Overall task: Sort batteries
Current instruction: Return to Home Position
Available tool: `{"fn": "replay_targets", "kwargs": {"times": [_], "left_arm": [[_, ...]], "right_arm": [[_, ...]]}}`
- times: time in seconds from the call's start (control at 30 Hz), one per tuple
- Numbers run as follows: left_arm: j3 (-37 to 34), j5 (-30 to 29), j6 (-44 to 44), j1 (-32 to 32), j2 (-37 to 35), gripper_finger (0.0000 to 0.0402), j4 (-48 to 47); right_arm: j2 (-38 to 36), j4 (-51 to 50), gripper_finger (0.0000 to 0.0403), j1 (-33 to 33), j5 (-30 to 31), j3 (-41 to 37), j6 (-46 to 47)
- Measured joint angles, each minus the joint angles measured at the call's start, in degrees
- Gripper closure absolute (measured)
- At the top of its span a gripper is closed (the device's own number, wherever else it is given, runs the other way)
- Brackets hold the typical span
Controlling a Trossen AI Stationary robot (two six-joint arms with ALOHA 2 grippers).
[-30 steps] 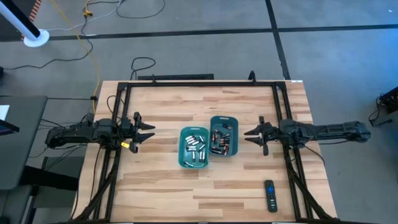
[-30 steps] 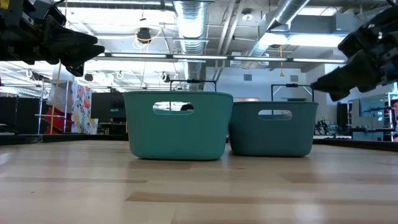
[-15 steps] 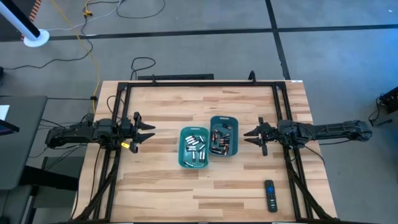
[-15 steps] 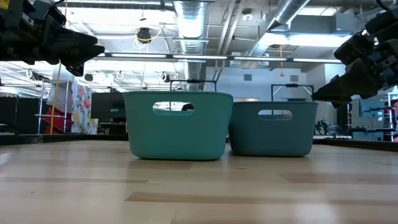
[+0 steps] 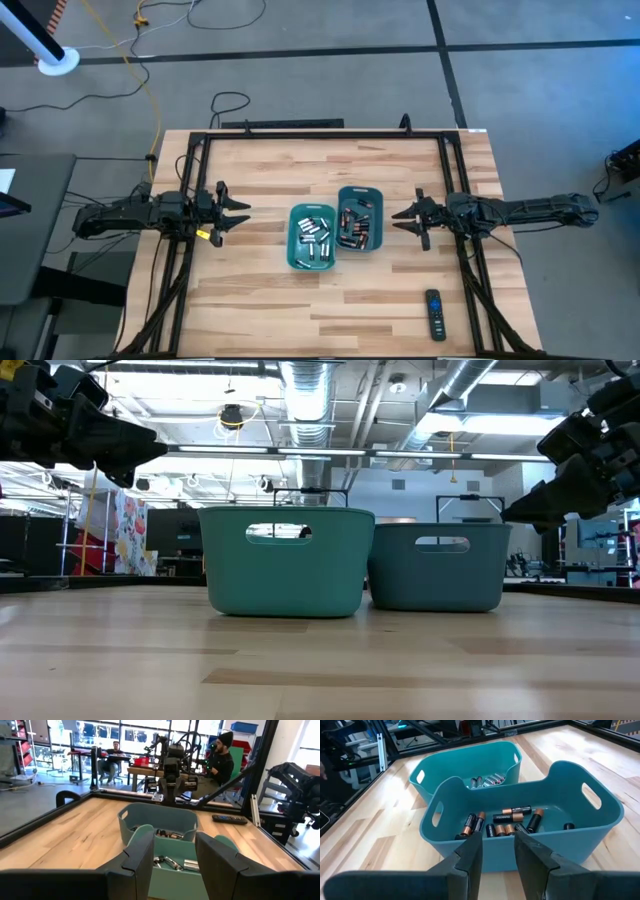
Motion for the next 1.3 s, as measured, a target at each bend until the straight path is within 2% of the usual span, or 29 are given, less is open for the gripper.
{"fn": "replay_targets", "kwargs": {"times": [0.4, 1.3], "left_arm": [[0.0, 0.0, 3.87, 0.01, 0.0, 0.0264, -0.02], [0.0, 0.0, 0.67, 0.0, 0.0, 0.0264, -0.05]], "right_arm": [[0.0, 0.04, 0.0271, -0.01, 0.0, -0.02, 0.13], [0.0, 0.07, 0.0271, -0.01, 0.0, -0.02, 0.04]]}}
